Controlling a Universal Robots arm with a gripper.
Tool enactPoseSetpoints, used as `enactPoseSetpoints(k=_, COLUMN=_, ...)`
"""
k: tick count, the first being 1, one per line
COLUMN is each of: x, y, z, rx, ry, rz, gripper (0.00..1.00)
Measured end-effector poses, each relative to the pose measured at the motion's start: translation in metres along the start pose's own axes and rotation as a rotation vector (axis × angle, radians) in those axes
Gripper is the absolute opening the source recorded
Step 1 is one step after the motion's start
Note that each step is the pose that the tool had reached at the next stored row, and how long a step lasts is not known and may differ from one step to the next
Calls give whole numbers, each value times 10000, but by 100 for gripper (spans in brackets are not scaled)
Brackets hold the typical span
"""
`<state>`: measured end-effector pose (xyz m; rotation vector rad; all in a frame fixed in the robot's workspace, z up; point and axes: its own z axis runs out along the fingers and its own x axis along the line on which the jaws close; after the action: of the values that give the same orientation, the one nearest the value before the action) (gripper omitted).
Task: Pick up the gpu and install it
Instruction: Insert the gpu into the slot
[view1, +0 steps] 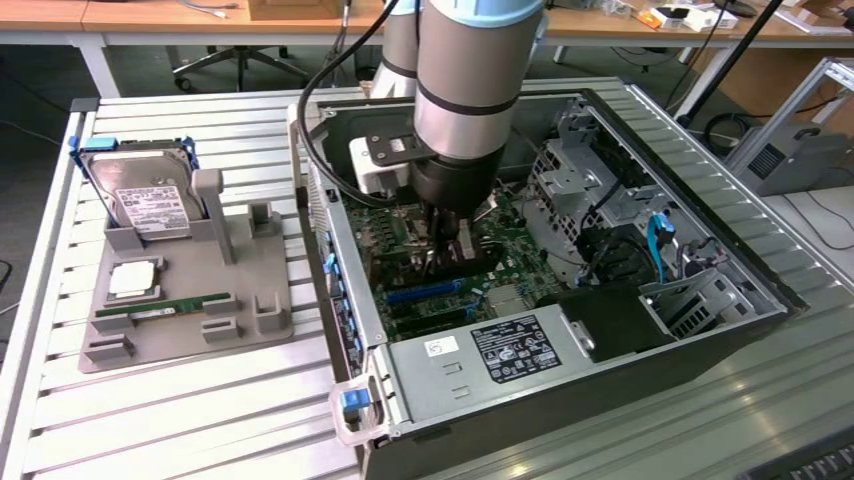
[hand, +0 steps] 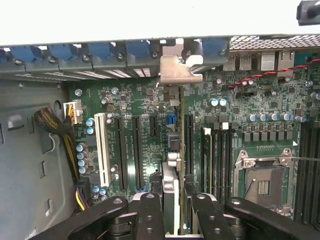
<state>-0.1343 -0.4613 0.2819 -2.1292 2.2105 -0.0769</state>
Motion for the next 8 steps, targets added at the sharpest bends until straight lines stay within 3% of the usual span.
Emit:
enactPoseSetpoints(k=2, x=1, y=5, z=5, rx=2, ry=38, rz=-4, gripper=27)
enactPoseSetpoints(k=7, x=1, y=8, z=16, rx=9, ry=216, rz=-19, gripper=27)
enactPoseSetpoints(k=8, x=1, y=8, z=17, rx=8, ry=229, rz=-21, gripper=27)
